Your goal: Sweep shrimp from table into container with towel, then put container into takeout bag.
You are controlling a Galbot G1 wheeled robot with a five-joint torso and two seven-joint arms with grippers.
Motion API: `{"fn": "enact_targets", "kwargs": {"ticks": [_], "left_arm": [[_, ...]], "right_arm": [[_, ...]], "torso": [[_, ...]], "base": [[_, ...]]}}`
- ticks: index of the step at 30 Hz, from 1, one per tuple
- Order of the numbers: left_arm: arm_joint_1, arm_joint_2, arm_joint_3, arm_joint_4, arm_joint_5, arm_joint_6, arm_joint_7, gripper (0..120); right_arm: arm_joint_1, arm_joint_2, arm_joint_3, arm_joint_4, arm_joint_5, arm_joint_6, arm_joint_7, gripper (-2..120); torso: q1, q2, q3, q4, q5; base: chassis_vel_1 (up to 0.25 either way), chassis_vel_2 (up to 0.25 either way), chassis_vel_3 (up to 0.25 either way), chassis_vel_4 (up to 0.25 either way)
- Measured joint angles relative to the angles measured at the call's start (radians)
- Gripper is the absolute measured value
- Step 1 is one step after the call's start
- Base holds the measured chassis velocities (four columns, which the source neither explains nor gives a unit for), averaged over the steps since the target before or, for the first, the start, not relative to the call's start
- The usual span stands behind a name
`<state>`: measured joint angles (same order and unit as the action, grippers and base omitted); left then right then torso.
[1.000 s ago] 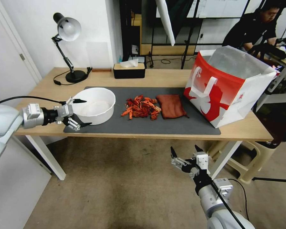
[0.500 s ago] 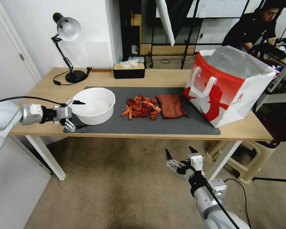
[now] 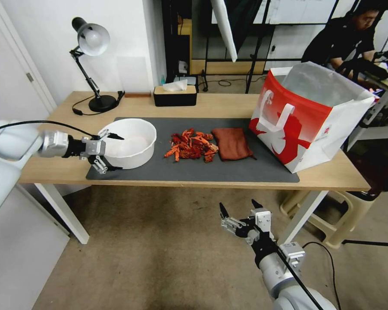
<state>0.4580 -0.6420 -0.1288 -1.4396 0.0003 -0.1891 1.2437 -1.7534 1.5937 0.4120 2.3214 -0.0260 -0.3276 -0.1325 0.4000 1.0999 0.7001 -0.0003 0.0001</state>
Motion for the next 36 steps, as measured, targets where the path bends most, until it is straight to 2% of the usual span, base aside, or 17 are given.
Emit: {"fn": "enact_targets", "kwargs": {"ticks": [1,4,5,6,8,9,11,13,16,17,20,21,23,24,26,36], "left_arm": [[0.0,0.0,0.0,0.0,0.0,0.0,0.0,93],[-0.028,-0.014,0.033,0.022,0.047,-0.019,0.024,81],[-0.031,-0.017,0.04,0.028,0.051,-0.02,0.027,75],[-0.031,-0.017,0.04,0.028,0.051,-0.02,0.027,75],[-0.038,-0.02,0.05,0.038,0.055,-0.023,0.031,64],[-0.038,-0.02,0.05,0.038,0.055,-0.023,0.031,64],[-0.044,-0.022,0.06,0.048,0.058,-0.025,0.034,55],[-0.047,-0.022,0.062,0.052,0.059,-0.026,0.036,51],[-0.057,-0.023,0.068,0.064,0.061,-0.03,0.043,35],[-0.057,-0.023,0.068,0.064,0.061,-0.03,0.043,35],[-0.061,-0.023,0.068,0.068,0.06,-0.032,0.046,22],[-0.061,-0.023,0.068,0.068,0.06,-0.032,0.046,22],[-0.063,-0.022,0.069,0.072,0.059,-0.036,0.054,11],[-0.063,-0.022,0.069,0.072,0.059,-0.036,0.054,11],[-0.065,-0.022,0.069,0.076,0.056,-0.041,0.066,0],[-0.066,-0.009,0.057,0.073,0.045,-0.055,0.1,0]], "right_arm": [[0.0,0.0,0.0,0.0,0.0,0.0,0.0,100],[0.001,0.0,0.005,-0.004,0.0,0.003,0.0,100],[0.001,0.0,0.006,-0.005,0.0,0.004,0.0,100],[0.001,0.0,0.006,-0.005,0.0,0.004,0.0,100],[0.002,0.0,0.007,-0.01,0.0,0.005,0.0,100],[0.002,0.0,0.007,-0.01,0.0,0.005,0.0,100],[0.004,-0.001,0.007,-0.015,0.0,0.007,0.0,100],[0.005,-0.001,0.007,-0.016,0.0,0.007,0.0,100],[0.006,0.001,0.002,-0.02,-0.003,0.008,0.001,100],[0.006,0.001,0.002,-0.02,-0.003,0.008,0.001,100],[0.006,0.002,0.0,-0.022,-0.006,0.009,0.001,100],[0.006,0.002,0.0,-0.022,-0.006,0.009,0.001,100],[0.005,0.002,-0.001,-0.023,-0.007,0.01,0.001,100],[0.005,0.002,-0.001,-0.023,-0.007,0.01,0.001,100],[0.005,0.002,-0.001,-0.024,-0.007,0.01,0.001,100],[0.005,0.002,-0.004,-0.028,-0.012,0.013,0.0,100]], "torso": [[0.0,0.0,0.0,0.0,0.0],[0.0,0.0,0.0,0.0002,-0.0001],[0.0,0.0,0.0,0.0003,0.0],[0.0,0.0,0.0,0.0003,0.0],[0.0,0.0,0.0,0.0003,0.0],[0.0,0.0,0.0,0.0003,0.0],[0.0,0.0,0.0,0.0003,-0.0001],[0.0,0.0,0.0,0.0003,0.0],[0.0,0.0,0.0,0.0003,0.0],[0.0,0.0,0.0,0.0003,0.0],[0.0,0.0,0.0,0.0003,-0.0001],[0.0,0.0,0.0,0.0003,-0.0001],[0.0,0.0,0.0,0.0003,-0.0001],[0.0,0.0,0.0,0.0003,-0.0001],[0.0,0.0,0.0,0.0003,-0.0002],[0.0,0.0,0.0,0.0003,-0.0003]], "base": [[0.0,0.0,0.0,0.0],[0.0,0.0,0.0,0.0],[0.0,0.0,0.0,0.0],[0.0,0.0,0.0,0.0],[0.0,0.0,0.0,0.0],[0.0,0.0,0.0,0.0],[0.0,0.0,0.0,0.0],[0.0,0.0,0.0,0.0],[0.0,0.0,0.0,0.0],[0.0,0.0,0.0,0.0],[0.0,0.0,0.0,0.0],[0.0,0.0,0.0,0.0],[0.0,0.0,0.0,0.0],[0.0,0.0,0.0,0.0],[0.0,0.0,0.0,0.0],[0.0,0.0,0.0,0.0]]}}
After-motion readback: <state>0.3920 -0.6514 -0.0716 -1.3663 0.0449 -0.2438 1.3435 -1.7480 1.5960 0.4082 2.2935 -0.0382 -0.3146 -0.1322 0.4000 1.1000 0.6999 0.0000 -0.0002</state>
